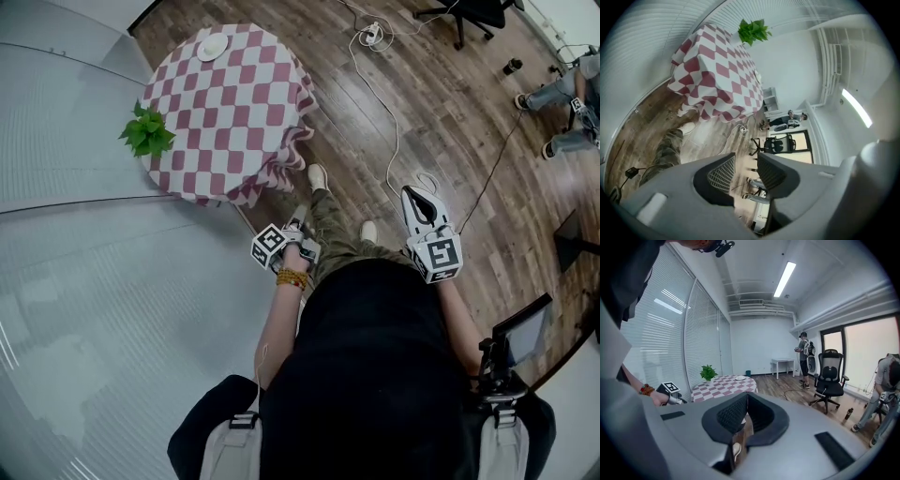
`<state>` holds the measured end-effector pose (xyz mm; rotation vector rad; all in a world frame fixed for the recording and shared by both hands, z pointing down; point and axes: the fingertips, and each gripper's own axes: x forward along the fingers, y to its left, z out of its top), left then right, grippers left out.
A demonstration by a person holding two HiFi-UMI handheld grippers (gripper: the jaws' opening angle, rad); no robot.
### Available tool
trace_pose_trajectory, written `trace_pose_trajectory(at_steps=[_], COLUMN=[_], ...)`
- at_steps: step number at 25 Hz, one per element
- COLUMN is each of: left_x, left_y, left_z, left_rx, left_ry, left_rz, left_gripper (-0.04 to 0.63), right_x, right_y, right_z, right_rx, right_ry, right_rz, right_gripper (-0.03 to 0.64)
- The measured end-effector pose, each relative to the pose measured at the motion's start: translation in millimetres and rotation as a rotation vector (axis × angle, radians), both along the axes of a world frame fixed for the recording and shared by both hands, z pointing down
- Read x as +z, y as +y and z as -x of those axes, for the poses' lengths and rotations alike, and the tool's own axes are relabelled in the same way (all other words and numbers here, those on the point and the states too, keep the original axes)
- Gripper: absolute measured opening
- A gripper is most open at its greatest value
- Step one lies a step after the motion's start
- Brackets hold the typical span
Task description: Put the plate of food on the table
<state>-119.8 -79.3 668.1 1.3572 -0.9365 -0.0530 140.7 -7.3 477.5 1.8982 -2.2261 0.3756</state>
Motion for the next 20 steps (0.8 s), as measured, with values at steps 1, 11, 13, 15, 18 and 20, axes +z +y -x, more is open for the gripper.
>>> trace_pose_trajectory(at_steps=[1,11,13,15,18,20], left_x=[-13,-206,-250,-287,-325,-337], left_y=[1,6,14,23,44,58], left_z=[-8,-114,-130,-142,-154,-158], left_rx=[0.03,0.536,0.583,0.622,0.68,0.701], left_ry=[0.016,-0.098,-0.124,-0.156,-0.184,-0.18], left_rz=[-0.048,-1.002,-1.195,-1.356,-1.515,-1.568], left_gripper=[0.133,0.07,0.043,0.024,0.017,0.017], right_x=[-3,-46,-63,-86,-123,-143], right_y=[1,22,22,21,20,19], right_z=[2,-3,-8,-11,-11,-9], right_rx=[-0.008,-0.033,-0.035,-0.051,-0.077,-0.096], right_ry=[0.002,-0.027,-0.022,-0.031,-0.067,-0.079], right_rz=[-0.011,-0.108,-0.157,-0.224,-0.328,-0.386], right_gripper=[0.011,0.011,0.011,0.011,0.011,0.011])
